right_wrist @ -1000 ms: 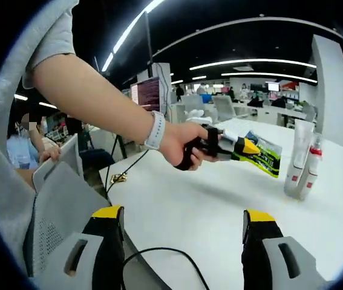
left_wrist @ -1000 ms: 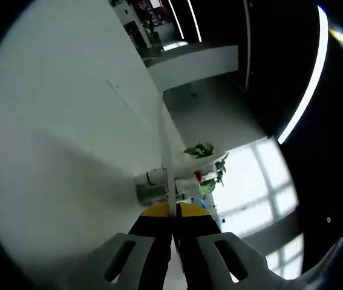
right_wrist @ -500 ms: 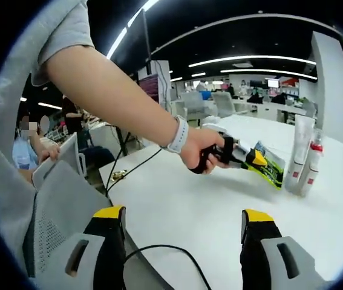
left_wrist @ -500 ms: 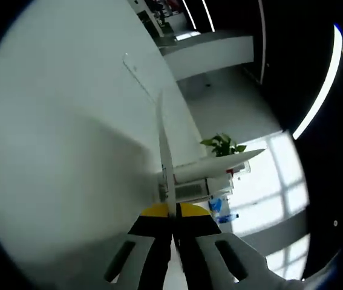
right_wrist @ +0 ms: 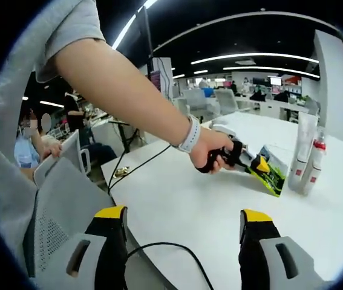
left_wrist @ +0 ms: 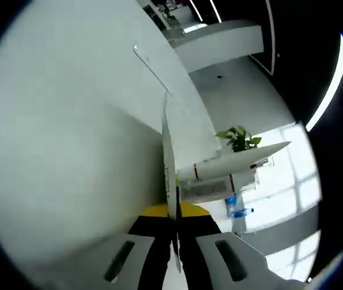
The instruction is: Arrange the skincare products in the storage area until every visible bottle or jar stands upright without overlapping.
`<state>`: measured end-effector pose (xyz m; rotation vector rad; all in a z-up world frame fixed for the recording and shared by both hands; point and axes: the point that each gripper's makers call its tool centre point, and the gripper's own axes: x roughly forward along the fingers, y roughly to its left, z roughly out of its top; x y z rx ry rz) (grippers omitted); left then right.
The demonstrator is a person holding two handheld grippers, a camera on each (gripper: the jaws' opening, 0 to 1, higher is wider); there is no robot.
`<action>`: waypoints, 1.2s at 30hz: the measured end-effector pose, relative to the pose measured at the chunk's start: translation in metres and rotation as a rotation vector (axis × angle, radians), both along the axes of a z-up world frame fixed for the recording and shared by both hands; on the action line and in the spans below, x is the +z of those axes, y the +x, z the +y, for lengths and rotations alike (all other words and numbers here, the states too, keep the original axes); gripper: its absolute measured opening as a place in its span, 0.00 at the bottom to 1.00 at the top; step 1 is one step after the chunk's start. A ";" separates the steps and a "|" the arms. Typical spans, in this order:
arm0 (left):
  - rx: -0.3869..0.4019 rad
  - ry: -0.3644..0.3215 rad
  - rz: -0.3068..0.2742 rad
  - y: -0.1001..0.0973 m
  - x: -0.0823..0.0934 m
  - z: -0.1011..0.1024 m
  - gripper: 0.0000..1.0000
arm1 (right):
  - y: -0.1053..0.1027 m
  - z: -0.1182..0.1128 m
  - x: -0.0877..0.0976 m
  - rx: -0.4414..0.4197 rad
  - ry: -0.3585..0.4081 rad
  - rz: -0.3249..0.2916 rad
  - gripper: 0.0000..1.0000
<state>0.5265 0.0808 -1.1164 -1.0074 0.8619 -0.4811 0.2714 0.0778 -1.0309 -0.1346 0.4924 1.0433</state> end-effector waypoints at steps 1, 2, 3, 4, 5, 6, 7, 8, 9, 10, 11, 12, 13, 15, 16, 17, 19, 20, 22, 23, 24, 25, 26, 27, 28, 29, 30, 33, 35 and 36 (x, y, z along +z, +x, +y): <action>0.000 0.014 -0.008 0.001 0.000 0.001 0.00 | 0.000 0.000 0.000 -0.002 0.000 0.005 0.77; -0.004 0.049 -0.019 0.002 -0.002 0.003 0.00 | 0.001 -0.001 -0.001 -0.005 0.001 0.007 0.77; 0.000 0.045 -0.013 0.003 -0.001 0.003 0.00 | 0.001 -0.001 0.000 -0.007 0.004 0.006 0.77; 0.001 0.047 -0.009 0.004 0.000 0.003 0.01 | 0.002 -0.001 0.000 -0.008 0.005 0.006 0.77; 0.000 0.046 -0.009 0.004 0.000 0.003 0.01 | 0.002 -0.001 0.000 -0.009 0.005 0.009 0.77; -0.002 0.060 -0.009 0.004 0.001 0.003 0.01 | 0.002 -0.001 0.000 -0.009 0.004 0.009 0.77; -0.003 0.075 -0.012 0.005 0.002 0.004 0.02 | 0.002 -0.001 0.000 -0.008 0.003 0.009 0.77; -0.011 0.104 -0.032 0.006 0.003 0.005 0.06 | 0.002 -0.001 -0.001 -0.007 0.002 0.008 0.77; -0.015 0.112 -0.034 0.006 0.005 0.004 0.10 | 0.002 -0.001 -0.001 -0.005 0.001 0.007 0.77; -0.023 0.119 -0.036 0.007 0.007 0.002 0.18 | 0.001 -0.001 -0.001 -0.003 -0.001 0.006 0.77; -0.032 0.132 -0.048 0.008 0.008 0.001 0.23 | 0.001 -0.001 -0.001 -0.002 -0.003 0.005 0.77; -0.048 0.163 -0.064 0.009 0.009 0.001 0.26 | 0.001 -0.001 -0.001 -0.001 -0.004 0.005 0.76; -0.060 0.189 -0.078 0.008 0.009 0.001 0.28 | 0.002 -0.001 -0.001 0.000 -0.005 0.004 0.76; -0.086 0.222 -0.087 0.008 0.009 0.001 0.28 | 0.002 -0.002 -0.001 -0.004 -0.003 0.005 0.75; -0.102 0.256 -0.097 0.008 0.009 0.001 0.28 | 0.002 -0.002 -0.001 -0.005 -0.003 0.004 0.75; -0.108 0.265 -0.102 0.007 0.008 0.001 0.29 | 0.002 -0.002 -0.001 -0.005 -0.004 0.003 0.75; -0.138 0.328 -0.109 0.005 0.005 0.002 0.30 | 0.002 -0.002 0.000 -0.004 -0.005 -0.001 0.75; -0.149 0.346 -0.122 0.005 0.005 0.002 0.32 | 0.002 -0.002 0.000 -0.003 -0.005 -0.002 0.76; -0.161 0.385 -0.133 0.006 0.004 0.002 0.36 | 0.001 -0.002 -0.001 -0.001 -0.011 -0.007 0.75; -0.167 0.409 -0.143 0.006 0.004 0.002 0.37 | 0.001 -0.002 -0.001 0.000 -0.012 -0.007 0.75; -0.173 0.426 -0.145 0.006 0.003 0.003 0.37 | 0.001 -0.002 -0.001 0.001 -0.013 -0.008 0.75; -0.183 0.445 -0.151 0.006 0.002 0.003 0.36 | 0.001 -0.002 -0.001 0.001 -0.014 -0.010 0.75; -0.190 0.457 -0.150 0.005 0.001 0.003 0.36 | 0.001 -0.002 0.000 0.002 -0.013 -0.011 0.75; -0.201 0.475 -0.150 0.004 0.000 0.003 0.37 | 0.001 -0.002 -0.001 0.002 -0.015 -0.011 0.75; -0.215 0.493 -0.156 0.003 -0.002 0.003 0.37 | 0.001 -0.002 -0.001 0.002 -0.017 -0.012 0.75; -0.243 0.526 -0.177 0.002 -0.003 0.004 0.36 | 0.001 -0.002 -0.001 0.002 -0.016 -0.011 0.75; -0.251 0.543 -0.181 0.001 -0.003 0.004 0.36 | 0.001 -0.001 -0.001 0.003 -0.015 -0.012 0.75; -0.261 0.566 -0.189 0.000 -0.002 0.003 0.39 | 0.001 -0.002 -0.001 0.002 -0.016 -0.013 0.75; -0.265 0.601 -0.217 0.003 0.000 0.006 0.42 | 0.001 -0.002 -0.001 0.001 -0.016 -0.013 0.75; -0.265 0.608 -0.222 0.004 0.000 0.006 0.43 | 0.001 -0.002 0.000 0.001 -0.016 -0.013 0.75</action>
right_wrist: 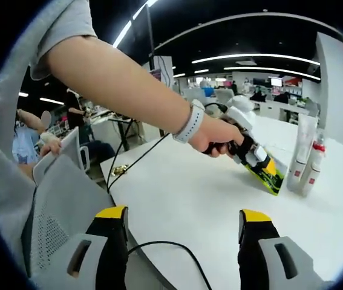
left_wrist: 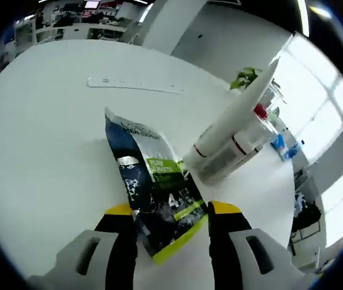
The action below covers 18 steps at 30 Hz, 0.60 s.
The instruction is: Arrange the skincare products in the storage area until every visible bottle or jar stands upright without overlapping.
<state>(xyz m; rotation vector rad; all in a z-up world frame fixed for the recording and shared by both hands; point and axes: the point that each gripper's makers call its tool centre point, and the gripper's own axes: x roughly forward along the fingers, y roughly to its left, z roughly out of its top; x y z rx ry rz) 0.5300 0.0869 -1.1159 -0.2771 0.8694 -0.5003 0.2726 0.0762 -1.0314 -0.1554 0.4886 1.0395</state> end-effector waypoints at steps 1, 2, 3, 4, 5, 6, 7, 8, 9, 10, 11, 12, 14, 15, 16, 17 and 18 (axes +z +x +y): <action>-0.010 0.017 -0.008 0.000 0.001 0.000 0.43 | 0.000 0.000 0.000 0.001 0.000 0.001 0.75; -0.017 0.025 -0.012 0.000 0.000 0.001 0.42 | -0.001 0.000 0.000 0.002 -0.002 0.001 0.75; -0.025 0.038 -0.016 0.000 -0.001 0.002 0.42 | -0.001 0.000 0.000 0.003 -0.001 0.002 0.75; -0.032 0.061 -0.018 0.000 -0.002 0.004 0.42 | -0.001 0.001 0.000 0.004 -0.001 0.001 0.75; -0.030 0.083 -0.021 0.001 -0.004 0.007 0.43 | -0.001 0.001 0.000 0.006 -0.002 -0.001 0.75; -0.028 0.096 -0.021 0.001 -0.005 0.009 0.43 | -0.002 0.001 0.000 0.007 -0.003 -0.001 0.75; -0.027 0.100 -0.014 -0.001 -0.005 0.009 0.45 | -0.002 0.001 0.000 0.007 -0.004 -0.001 0.75; -0.034 0.111 -0.023 -0.001 -0.006 0.009 0.46 | -0.001 0.001 0.000 0.006 -0.003 -0.001 0.75; -0.043 0.112 -0.032 -0.001 -0.005 0.008 0.46 | -0.001 0.001 0.000 0.006 -0.001 0.000 0.75; -0.046 0.116 -0.033 -0.001 -0.005 0.008 0.46 | -0.001 0.001 0.000 0.006 -0.001 0.000 0.74; -0.047 0.122 -0.032 -0.001 -0.006 0.009 0.46 | -0.002 0.001 -0.001 0.007 -0.003 0.001 0.74; -0.050 0.130 -0.037 -0.001 -0.006 0.009 0.46 | -0.002 0.001 -0.001 0.008 -0.003 0.002 0.74; -0.050 0.141 -0.048 0.002 -0.007 0.010 0.47 | -0.002 0.001 -0.001 0.011 -0.004 0.000 0.74; -0.052 0.142 -0.052 0.003 -0.007 0.010 0.47 | -0.002 0.001 -0.001 0.011 -0.004 0.001 0.74; -0.058 0.150 -0.061 0.004 -0.007 0.008 0.47 | -0.003 0.001 -0.001 0.012 -0.006 0.001 0.74; -0.071 0.162 -0.079 0.006 -0.006 0.007 0.48 | -0.003 0.001 -0.001 0.011 -0.006 0.001 0.74; -0.080 0.180 -0.094 0.008 -0.006 0.007 0.50 | -0.002 0.001 -0.001 0.011 -0.005 0.001 0.74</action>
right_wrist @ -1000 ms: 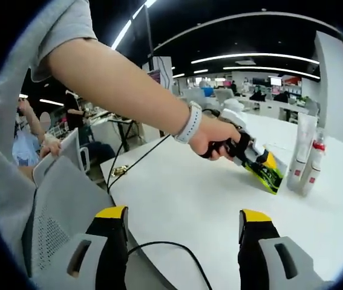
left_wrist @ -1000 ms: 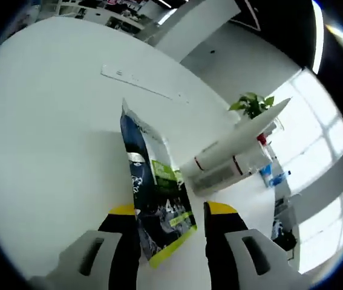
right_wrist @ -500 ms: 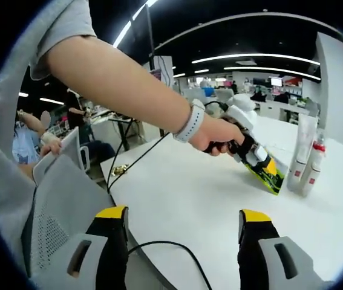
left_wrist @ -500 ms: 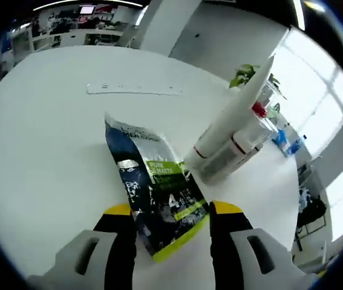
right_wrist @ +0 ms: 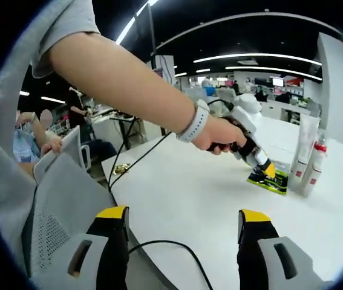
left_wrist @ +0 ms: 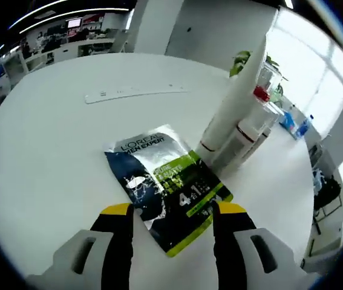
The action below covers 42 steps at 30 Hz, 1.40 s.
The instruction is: Arrange the skincare products in the storage area until every visible bottle or jar stands upright without overlapping.
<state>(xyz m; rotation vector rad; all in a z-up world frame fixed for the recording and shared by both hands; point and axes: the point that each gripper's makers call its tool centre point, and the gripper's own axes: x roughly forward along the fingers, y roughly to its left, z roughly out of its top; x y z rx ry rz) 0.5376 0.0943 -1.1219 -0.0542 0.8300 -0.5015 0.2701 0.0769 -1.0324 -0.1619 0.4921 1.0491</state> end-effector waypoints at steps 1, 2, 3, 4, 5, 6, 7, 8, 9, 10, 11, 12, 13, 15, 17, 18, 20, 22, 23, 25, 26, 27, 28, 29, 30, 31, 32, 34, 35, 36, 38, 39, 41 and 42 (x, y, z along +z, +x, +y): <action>-0.021 0.049 -0.031 0.003 0.000 0.002 0.52 | 0.000 0.000 0.000 -0.001 0.000 0.001 0.74; -0.032 0.083 -0.059 0.006 0.001 0.004 0.54 | 0.000 0.000 0.000 -0.002 -0.001 0.001 0.74; -0.060 0.128 -0.110 0.010 0.005 0.004 0.57 | 0.001 0.000 0.000 -0.003 -0.001 0.002 0.74; -0.077 0.163 -0.156 0.015 0.008 0.005 0.61 | 0.001 0.000 0.000 -0.003 -0.001 0.002 0.74; -0.113 0.204 -0.205 0.019 0.011 0.003 0.65 | 0.001 0.000 0.000 -0.003 -0.001 0.002 0.74; -0.144 0.218 -0.239 0.022 0.014 -0.001 0.68 | 0.001 0.000 0.000 -0.003 0.000 0.001 0.74; -0.171 0.246 -0.281 0.028 0.017 -0.004 0.70 | 0.001 0.000 0.000 -0.004 0.001 -0.001 0.74; -0.187 0.256 -0.306 0.031 0.019 -0.007 0.72 | 0.001 0.000 0.000 -0.004 -0.001 -0.003 0.74; -0.200 0.252 -0.319 0.034 0.020 -0.011 0.71 | 0.000 0.000 0.000 -0.002 -0.003 -0.001 0.74; -0.210 0.233 -0.312 0.034 0.019 -0.015 0.69 | 0.000 0.000 0.000 0.000 -0.004 -0.002 0.74; -0.211 0.203 -0.287 0.036 0.015 -0.021 0.66 | 0.000 0.000 0.000 0.001 -0.006 -0.004 0.74; -0.215 0.188 -0.270 0.036 0.012 -0.024 0.62 | 0.000 0.000 0.000 0.002 -0.006 -0.005 0.73; -0.217 0.181 -0.254 0.038 0.007 -0.026 0.62 | 0.000 0.000 -0.001 0.001 -0.008 -0.002 0.73; -0.215 0.189 -0.207 0.037 -0.004 -0.026 0.65 | 0.001 -0.001 -0.001 -0.003 -0.008 -0.002 0.73; -0.236 0.235 -0.179 0.036 -0.016 -0.021 0.66 | 0.002 -0.002 -0.001 -0.011 -0.003 0.003 0.73; -0.208 0.174 -0.201 0.041 -0.010 -0.026 0.66 | 0.003 -0.002 -0.001 -0.014 -0.002 0.003 0.73; -0.244 0.201 -0.203 0.039 -0.010 -0.024 0.67 | 0.003 -0.003 -0.001 -0.019 -0.001 0.006 0.73; -0.257 0.184 -0.190 0.039 -0.010 -0.024 0.66 | 0.003 -0.002 0.000 -0.019 0.001 0.005 0.73; -0.260 0.180 -0.185 0.038 -0.011 -0.023 0.66 | 0.003 -0.002 0.000 -0.018 0.001 0.005 0.73; -0.287 0.174 -0.183 0.035 -0.011 -0.025 0.69 | 0.003 -0.002 0.000 -0.016 0.001 0.001 0.71; -0.311 0.177 -0.185 0.033 -0.011 -0.026 0.70 | 0.002 -0.001 0.001 -0.013 0.003 0.000 0.71; -0.323 0.180 -0.187 0.032 -0.011 -0.026 0.70 | 0.002 -0.001 0.001 -0.012 0.004 0.002 0.71; -0.316 0.181 -0.185 0.032 -0.011 -0.025 0.71 | 0.002 -0.001 0.000 -0.010 0.002 0.006 0.71; -0.314 0.178 -0.182 0.032 -0.011 -0.024 0.71 | 0.001 -0.001 -0.001 -0.009 0.000 0.006 0.71; -0.320 0.179 -0.184 0.032 -0.011 -0.025 0.71 | 0.001 0.000 0.000 -0.006 0.000 0.006 0.71; -0.326 0.179 -0.184 0.032 -0.010 -0.025 0.71 | 0.000 0.000 -0.001 -0.004 0.001 0.008 0.71; -0.325 0.179 -0.182 0.031 -0.010 -0.025 0.71 | 0.000 0.000 -0.001 -0.004 -0.001 0.008 0.71; -0.322 0.186 -0.177 0.031 -0.009 -0.025 0.72 | 0.001 0.000 -0.001 -0.004 -0.002 0.005 0.71; -0.298 0.178 -0.175 0.033 -0.006 -0.023 0.73 | 0.001 -0.001 0.000 -0.007 0.001 0.006 0.71; -0.288 0.167 -0.181 0.034 -0.002 -0.023 0.72 | 0.002 -0.001 0.000 -0.010 0.003 0.007 0.71; -0.258 0.152 -0.207 0.039 0.009 -0.021 0.71 | 0.003 -0.001 0.001 -0.014 0.007 0.005 0.71; -0.253 0.151 -0.212 0.039 0.012 -0.020 0.70 | 0.003 -0.001 0.001 -0.014 0.007 0.006 0.71; -0.236 0.150 -0.211 0.035 0.020 -0.016 0.69 | 0.003 -0.001 0.001 -0.014 0.008 0.002 0.71; -0.221 0.153 -0.209 0.031 0.024 -0.012 0.67 | 0.003 0.000 0.002 -0.014 0.009 0.001 0.71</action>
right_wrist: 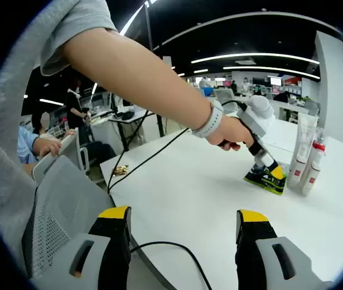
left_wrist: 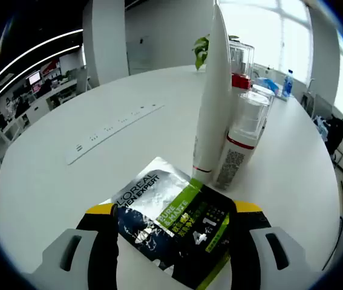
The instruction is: Arrange the skincare products in the storage area until every visible bottle or jar stands upright without overlapping.
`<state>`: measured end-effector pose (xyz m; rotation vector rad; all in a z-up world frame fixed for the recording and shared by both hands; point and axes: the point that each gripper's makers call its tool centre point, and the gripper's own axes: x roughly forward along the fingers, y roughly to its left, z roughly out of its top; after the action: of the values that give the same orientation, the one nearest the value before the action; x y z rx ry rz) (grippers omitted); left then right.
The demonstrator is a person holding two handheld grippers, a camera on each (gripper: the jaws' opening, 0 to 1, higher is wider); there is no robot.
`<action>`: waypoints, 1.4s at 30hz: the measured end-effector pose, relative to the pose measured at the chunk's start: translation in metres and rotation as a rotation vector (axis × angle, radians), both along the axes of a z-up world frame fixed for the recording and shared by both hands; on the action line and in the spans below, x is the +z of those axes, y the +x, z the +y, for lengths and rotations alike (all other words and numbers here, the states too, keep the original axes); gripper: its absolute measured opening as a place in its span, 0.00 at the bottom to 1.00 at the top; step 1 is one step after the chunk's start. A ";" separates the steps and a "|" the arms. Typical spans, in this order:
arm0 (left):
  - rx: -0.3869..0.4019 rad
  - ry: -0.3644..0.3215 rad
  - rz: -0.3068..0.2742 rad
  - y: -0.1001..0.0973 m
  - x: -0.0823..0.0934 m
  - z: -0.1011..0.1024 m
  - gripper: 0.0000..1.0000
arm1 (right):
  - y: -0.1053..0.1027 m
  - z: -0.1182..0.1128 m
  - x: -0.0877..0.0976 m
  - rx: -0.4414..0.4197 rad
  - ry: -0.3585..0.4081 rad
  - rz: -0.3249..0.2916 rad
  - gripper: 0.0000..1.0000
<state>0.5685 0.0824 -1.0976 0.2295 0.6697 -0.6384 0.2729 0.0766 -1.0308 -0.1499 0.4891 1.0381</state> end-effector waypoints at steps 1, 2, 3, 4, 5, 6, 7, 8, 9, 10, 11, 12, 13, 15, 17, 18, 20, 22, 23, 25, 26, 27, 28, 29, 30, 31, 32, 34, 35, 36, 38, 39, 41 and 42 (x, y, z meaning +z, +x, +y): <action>0.016 0.001 0.004 -0.004 0.003 0.003 0.66 | 0.000 0.000 0.000 0.000 0.000 0.000 0.71; 0.031 -0.003 -0.004 -0.009 0.008 0.006 0.65 | 0.000 0.000 0.000 0.000 0.002 0.000 0.71; 0.040 -0.014 -0.015 -0.012 0.013 0.008 0.65 | 0.000 0.000 0.001 0.000 0.002 0.000 0.71; 0.052 -0.031 -0.027 -0.016 0.018 0.010 0.65 | 0.000 0.001 0.001 0.000 0.005 0.000 0.72; 0.068 -0.055 -0.039 -0.020 0.024 0.011 0.65 | 0.000 0.001 0.001 0.001 0.008 0.000 0.72; 0.096 -0.076 -0.041 -0.029 0.029 0.015 0.66 | -0.001 0.002 0.002 0.004 0.011 -0.002 0.72; 0.104 -0.076 -0.042 -0.036 0.032 0.019 0.66 | -0.002 0.002 0.002 0.006 0.009 -0.004 0.72; 0.113 -0.079 -0.048 -0.043 0.035 0.022 0.66 | -0.002 0.003 0.002 0.009 0.007 -0.007 0.72; 0.126 -0.083 -0.053 -0.052 0.038 0.027 0.65 | -0.003 0.003 0.002 0.011 0.007 -0.009 0.72; 0.149 -0.093 -0.058 -0.062 0.041 0.033 0.65 | -0.003 0.004 0.003 0.013 0.006 -0.016 0.72; 0.160 -0.101 -0.061 -0.068 0.043 0.036 0.65 | -0.004 0.004 0.004 0.016 0.005 -0.025 0.72; 0.164 -0.105 -0.060 -0.076 0.044 0.039 0.65 | -0.004 0.004 0.004 0.017 0.001 -0.030 0.72; 0.186 -0.112 -0.059 -0.086 0.045 0.045 0.65 | -0.004 0.004 0.004 0.018 -0.003 -0.038 0.72; 0.210 -0.122 -0.056 -0.102 0.047 0.054 0.65 | -0.004 0.004 0.006 0.020 -0.004 -0.054 0.72; 0.235 -0.127 -0.059 -0.113 0.048 0.063 0.65 | -0.004 0.004 0.006 0.022 -0.012 -0.063 0.72; 0.239 -0.129 -0.055 -0.124 0.049 0.068 0.65 | -0.004 0.004 0.006 0.024 -0.017 -0.073 0.72; 0.249 -0.118 -0.055 -0.136 0.047 0.078 0.65 | -0.005 0.005 0.007 0.028 -0.017 -0.083 0.73; 0.286 -0.116 -0.060 -0.152 0.046 0.094 0.65 | -0.005 0.006 0.008 0.032 -0.013 -0.090 0.74; 0.328 -0.141 -0.053 -0.162 0.046 0.103 0.66 | -0.006 0.006 0.008 0.036 -0.017 -0.100 0.74; 0.363 -0.149 -0.053 -0.175 0.046 0.116 0.67 | -0.007 0.007 0.008 0.044 -0.020 -0.104 0.74; 0.372 -0.141 -0.056 -0.185 0.044 0.124 0.67 | -0.008 0.007 0.008 0.048 -0.021 -0.105 0.74; 0.381 -0.135 -0.055 -0.192 0.043 0.130 0.67 | -0.009 0.007 0.007 0.052 -0.023 -0.103 0.74; 0.400 -0.128 -0.045 -0.203 0.040 0.140 0.67 | -0.009 0.007 0.007 0.054 -0.023 -0.103 0.75; 0.419 -0.129 -0.039 -0.209 0.037 0.146 0.67 | -0.010 0.007 0.007 0.054 -0.024 -0.103 0.75; 0.435 -0.124 -0.036 -0.218 0.034 0.156 0.67 | -0.010 0.006 0.007 0.055 -0.028 -0.108 0.74; 0.453 -0.114 -0.030 -0.224 0.031 0.164 0.68 | -0.011 0.006 0.006 0.058 -0.030 -0.108 0.74; 0.467 -0.106 -0.024 -0.230 0.029 0.171 0.68 | -0.011 0.006 0.006 0.060 -0.031 -0.106 0.75; 0.488 -0.088 -0.014 -0.242 0.024 0.187 0.68 | -0.013 0.007 0.006 0.070 -0.036 -0.110 0.74; 0.499 -0.075 0.005 -0.250 0.020 0.195 0.67 | -0.014 0.008 0.006 0.077 -0.034 -0.113 0.74; 0.508 -0.063 0.032 -0.257 0.016 0.201 0.68 | -0.015 0.009 0.007 0.083 -0.036 -0.118 0.74; 0.523 -0.031 0.052 -0.269 0.013 0.216 0.67 | -0.017 0.009 0.006 0.094 -0.041 -0.121 0.74; 0.537 -0.021 0.054 -0.275 0.014 0.225 0.67 | -0.018 0.010 0.005 0.099 -0.041 -0.121 0.74; 0.546 -0.020 0.057 -0.280 0.014 0.234 0.67 | -0.021 0.011 0.005 0.112 -0.049 -0.124 0.74; 0.552 -0.016 0.060 -0.283 0.014 0.239 0.67 | -0.022 0.011 0.004 0.117 -0.050 -0.122 0.74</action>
<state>0.2860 0.3217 -1.0839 0.0047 0.7458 -0.1212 0.2514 0.0879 -1.0269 -0.2875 0.3989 1.1241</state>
